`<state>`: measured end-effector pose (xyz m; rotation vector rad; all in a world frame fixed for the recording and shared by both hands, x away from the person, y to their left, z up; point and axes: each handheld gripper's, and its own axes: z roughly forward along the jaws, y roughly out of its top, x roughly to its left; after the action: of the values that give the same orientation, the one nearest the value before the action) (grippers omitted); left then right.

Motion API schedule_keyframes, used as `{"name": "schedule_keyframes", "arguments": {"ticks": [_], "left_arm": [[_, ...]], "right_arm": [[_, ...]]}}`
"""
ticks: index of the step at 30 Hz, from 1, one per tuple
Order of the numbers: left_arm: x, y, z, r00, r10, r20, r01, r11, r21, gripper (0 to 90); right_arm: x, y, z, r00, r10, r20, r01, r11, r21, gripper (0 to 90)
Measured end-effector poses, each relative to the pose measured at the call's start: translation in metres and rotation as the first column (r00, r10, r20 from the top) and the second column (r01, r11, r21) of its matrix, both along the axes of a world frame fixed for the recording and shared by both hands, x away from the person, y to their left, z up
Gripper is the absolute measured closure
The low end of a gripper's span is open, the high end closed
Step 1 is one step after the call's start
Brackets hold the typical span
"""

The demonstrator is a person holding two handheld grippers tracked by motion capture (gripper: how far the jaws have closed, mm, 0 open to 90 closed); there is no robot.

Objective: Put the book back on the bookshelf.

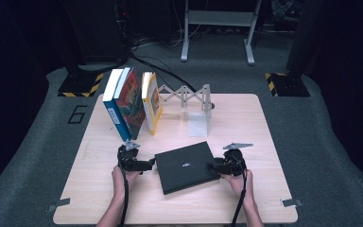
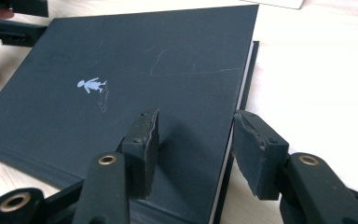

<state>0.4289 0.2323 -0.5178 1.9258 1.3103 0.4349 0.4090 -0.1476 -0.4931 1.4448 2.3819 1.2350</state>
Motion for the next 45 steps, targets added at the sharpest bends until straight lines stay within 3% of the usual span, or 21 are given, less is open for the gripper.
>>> {"name": "schedule_keyframes", "arguments": {"ticks": [6,8,12,17,28,30,32,34,39,41,45], "left_arm": [[0.014,0.001,-0.001,1.0000,-0.002,-0.009,0.002,1.0000,-0.007,0.2],[0.013,0.001,-0.001,0.9999,-0.002,-0.012,0.002,0.9992,-0.040,0.1],[0.002,0.003,0.002,0.9999,-0.006,0.012,0.006,0.9990,-0.045,0.1],[-0.021,0.003,0.003,0.9992,-0.031,0.025,0.032,0.9986,-0.041,0.1],[-0.061,-0.001,-0.011,0.9954,-0.093,0.022,0.094,0.9941,-0.054,0.0],[-0.066,-0.003,-0.010,0.9946,-0.096,0.039,0.099,0.9928,-0.068,0.0],[-0.069,-0.002,-0.009,0.9938,-0.106,0.034,0.108,0.9922,-0.062,0.0],[-0.071,-0.003,-0.009,0.9937,-0.104,0.043,0.107,0.9906,-0.085,0.0],[-0.070,-0.009,-0.007,0.9922,-0.120,0.033,0.122,0.9913,-0.050,0.0],[-0.068,-0.010,-0.008,0.9927,-0.114,0.041,0.116,0.9923,-0.046,0.0],[-0.065,-0.009,-0.009,0.9940,-0.107,0.021,0.108,0.9927,-0.053,0.0]], "right_arm": [[-0.007,-0.002,-0.001,1.0000,-0.010,0.000,0.010,1.000,0.013,50.9],[-0.005,-0.002,-0.001,1.0000,0.000,0.002,0.000,1.000,0.011,50.4],[0.000,-0.004,-0.001,0.9998,0.000,0.022,-0.001,0.999,0.035,47.0],[0.011,-0.002,0.001,0.9998,-0.002,0.020,0.001,1.000,0.023,45.4],[0.016,0.001,-0.002,0.9999,-0.012,0.003,0.012,1.000,0.010,46.1],[0.016,0.002,-0.002,0.9999,-0.012,0.005,0.012,1.000,0.012,47.5],[0.016,0.002,-0.002,0.9999,-0.011,0.008,0.010,1.000,0.012,49.1],[0.016,0.003,-0.001,0.9999,-0.008,0.012,0.008,1.000,0.011,50.2],[0.017,0.004,-0.001,0.9998,-0.002,0.022,0.002,1.000,-0.006,50.7],[0.016,0.004,-0.001,0.9998,-0.002,0.022,0.002,1.000,-0.006,51.2],[0.014,0.003,0.000,0.9998,-0.008,0.016,0.008,1.000,-0.001,52.1]]}}
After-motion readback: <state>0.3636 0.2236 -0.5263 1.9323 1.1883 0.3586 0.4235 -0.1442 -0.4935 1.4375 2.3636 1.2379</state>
